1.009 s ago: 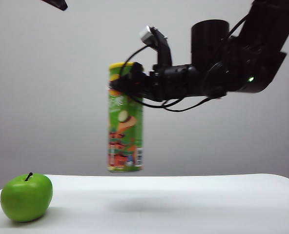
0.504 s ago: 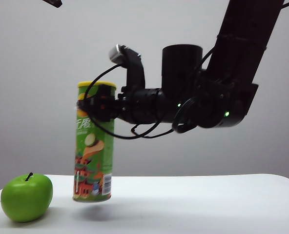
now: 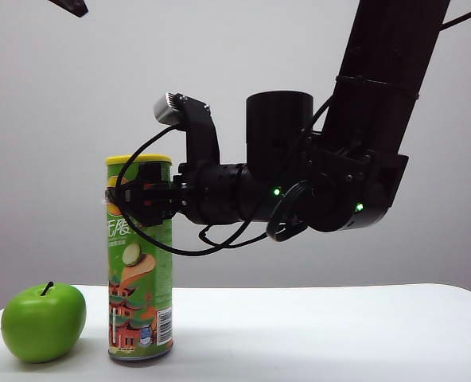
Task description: Pick up the green bucket of chips from the desk, place it near the apple, and finally stand it up.
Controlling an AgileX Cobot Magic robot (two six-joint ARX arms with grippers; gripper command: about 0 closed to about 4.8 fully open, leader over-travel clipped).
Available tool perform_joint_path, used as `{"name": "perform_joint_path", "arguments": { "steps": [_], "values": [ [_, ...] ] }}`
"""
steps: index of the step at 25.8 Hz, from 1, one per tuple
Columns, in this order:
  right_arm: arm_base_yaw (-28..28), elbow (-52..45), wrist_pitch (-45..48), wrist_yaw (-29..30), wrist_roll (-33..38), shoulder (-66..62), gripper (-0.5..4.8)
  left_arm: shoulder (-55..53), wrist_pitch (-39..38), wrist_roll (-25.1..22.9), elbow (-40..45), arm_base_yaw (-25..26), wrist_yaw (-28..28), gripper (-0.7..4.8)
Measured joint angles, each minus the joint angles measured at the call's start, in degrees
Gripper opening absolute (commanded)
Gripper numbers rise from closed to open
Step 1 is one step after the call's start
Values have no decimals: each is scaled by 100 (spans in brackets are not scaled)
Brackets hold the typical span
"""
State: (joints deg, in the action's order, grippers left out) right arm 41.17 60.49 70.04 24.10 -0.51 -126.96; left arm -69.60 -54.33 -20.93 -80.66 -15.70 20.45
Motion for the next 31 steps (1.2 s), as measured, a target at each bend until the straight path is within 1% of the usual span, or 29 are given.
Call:
{"name": "perform_joint_path", "arguments": {
  "steps": [7,8,9,10,12,13,16,20,27,31],
  "values": [
    [26,15,234,-2,-15,-142,253,197,-243,0,0,0,-35,-5],
    [26,15,260,-2,-22,-160,263,210,-245,0,0,0,-35,-5],
    [26,13,262,-2,-24,-160,321,212,-249,0,0,0,-35,-5],
    [26,13,262,-2,-26,-160,358,210,-271,0,0,0,-35,-5],
    [24,11,260,9,-28,-160,453,210,-365,0,0,0,-35,-5],
    [24,9,260,11,-35,-160,479,210,-396,0,0,0,-35,-5],
    [-11,-24,83,11,11,-212,479,212,-481,0,0,0,-35,-5],
    [-22,-70,66,4,59,-212,479,212,-507,0,0,0,-35,-5],
    [-46,-267,87,66,466,-181,479,221,-509,0,0,0,-28,-5],
    [-92,-442,85,118,522,-85,479,229,-511,9,0,0,-7,-5]
  ]
}}
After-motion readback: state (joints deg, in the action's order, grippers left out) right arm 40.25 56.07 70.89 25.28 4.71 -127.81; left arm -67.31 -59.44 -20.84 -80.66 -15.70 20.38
